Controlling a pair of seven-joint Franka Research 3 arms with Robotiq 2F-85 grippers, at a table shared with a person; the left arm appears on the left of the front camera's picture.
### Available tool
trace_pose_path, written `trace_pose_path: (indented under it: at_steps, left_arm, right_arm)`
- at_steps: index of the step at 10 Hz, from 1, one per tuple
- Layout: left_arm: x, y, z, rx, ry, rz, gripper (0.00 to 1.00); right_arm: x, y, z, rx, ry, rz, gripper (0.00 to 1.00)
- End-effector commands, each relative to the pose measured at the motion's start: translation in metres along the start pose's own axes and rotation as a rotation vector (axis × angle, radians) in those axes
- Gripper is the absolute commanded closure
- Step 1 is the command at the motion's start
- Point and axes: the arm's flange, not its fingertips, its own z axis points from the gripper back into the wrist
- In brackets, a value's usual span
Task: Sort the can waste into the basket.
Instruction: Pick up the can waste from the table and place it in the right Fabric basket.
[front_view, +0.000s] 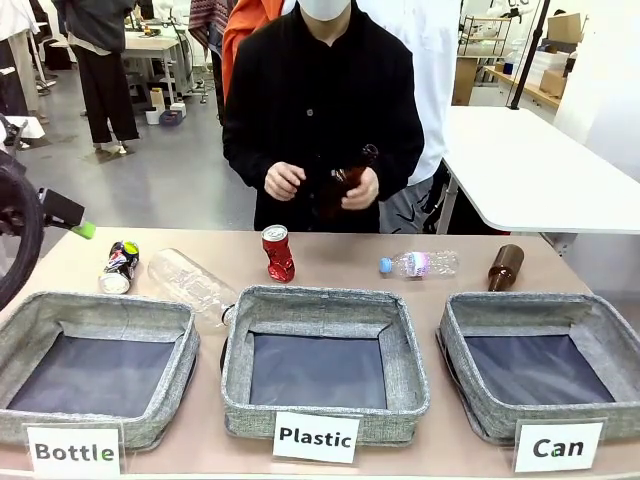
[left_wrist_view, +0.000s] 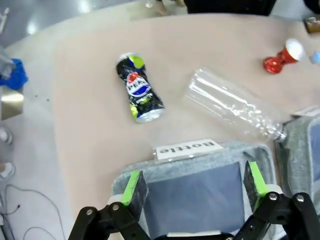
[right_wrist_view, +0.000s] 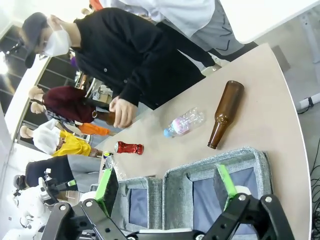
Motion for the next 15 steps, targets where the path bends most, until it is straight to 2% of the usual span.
trace_pose_path:
  at_steps: [1,2,6,7,8,9,10,11,12,13,14,15]
  left_arm:
    - [0.003,0.0,-0.003,0.033,-0.019,0.01,0.0]
    - [0.022,0.004,-0.009,0.073,-0.023,0.071,0.0]
    - [0.077,0.017,-0.064,0.084,0.026,0.016,0.0]
    - [0.087,0.023,-0.08,0.079,0.058,0.041,0.0]
    - [0.098,0.031,-0.095,0.058,0.141,0.055,0.0]
    - [0.106,0.056,-0.076,-0.054,0.222,0.037,0.0]
    - [0.114,0.095,-0.041,-0.092,0.212,0.079,0.0]
    - [0.118,0.147,-0.005,-0.077,0.22,0.103,0.0]
    - [0.118,0.205,0.026,-0.143,0.309,0.028,0.0]
    - [0.11,0.266,0.051,-0.264,0.313,0.057,0.0]
    - [0.094,0.294,0.062,-0.426,0.296,0.049,0.0]
    - [0.079,0.313,0.068,-0.498,0.252,0.061,0.0]
  right_arm:
    - [0.002,-0.001,0.0,0.017,-0.008,0.025,0.0]
    - [0.002,-0.001,0.0,0.017,-0.008,0.025,0.0]
    - [0.002,-0.001,0.0,0.017,-0.008,0.025,0.0]
    - [0.002,-0.001,0.0,0.017,-0.008,0.025,0.0]
    - [0.002,-0.001,0.0,0.017,-0.008,0.025,0.0]
    - [0.002,-0.001,0.0,0.017,-0.008,0.025,0.0]
    - [0.002,-0.001,0.0,0.017,-0.008,0.025,0.0]
    - [0.002,-0.001,0.0,0.017,-0.008,0.025,0.0]
    - [0.002,-0.001,0.0,0.017,-0.008,0.025,0.0]
    - [0.002,-0.001,0.0,0.017,-0.008,0.025,0.0]
    - [0.002,-0.001,0.0,0.017,-0.008,0.025,0.0]
    - [0.002,-0.001,0.0,0.017,-0.008,0.025,0.0]
